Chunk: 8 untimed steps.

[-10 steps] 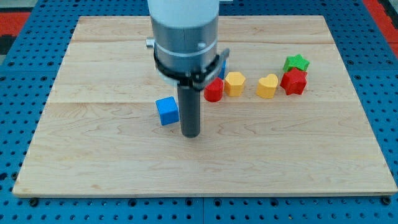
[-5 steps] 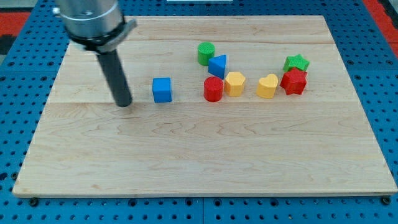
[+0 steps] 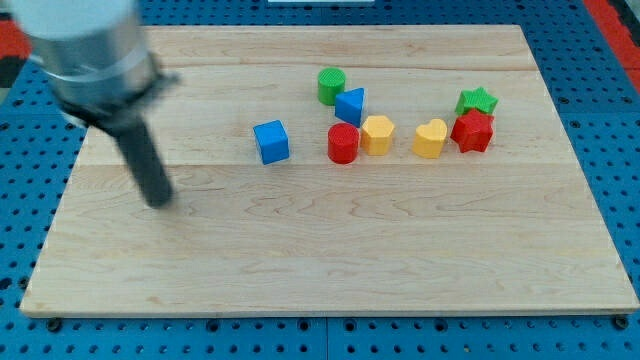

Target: Slide the blue cube parallel to the left of the red circle

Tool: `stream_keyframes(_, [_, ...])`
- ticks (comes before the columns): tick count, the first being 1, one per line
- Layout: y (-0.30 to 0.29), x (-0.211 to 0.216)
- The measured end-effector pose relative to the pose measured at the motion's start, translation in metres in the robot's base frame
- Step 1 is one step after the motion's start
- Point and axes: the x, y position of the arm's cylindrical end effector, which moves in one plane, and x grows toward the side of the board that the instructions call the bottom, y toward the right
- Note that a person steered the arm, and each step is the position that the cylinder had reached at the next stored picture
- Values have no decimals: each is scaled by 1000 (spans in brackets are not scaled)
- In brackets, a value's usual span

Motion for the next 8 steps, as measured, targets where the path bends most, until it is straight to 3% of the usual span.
stream_keyframes(1, [-50, -83])
stream_keyframes(2, [23, -156])
stream_keyframes(3, [149, -195])
stream_keyframes(4, [243, -200])
stream_keyframes(6, [281, -222])
stream_keyframes(8, [281, -223])
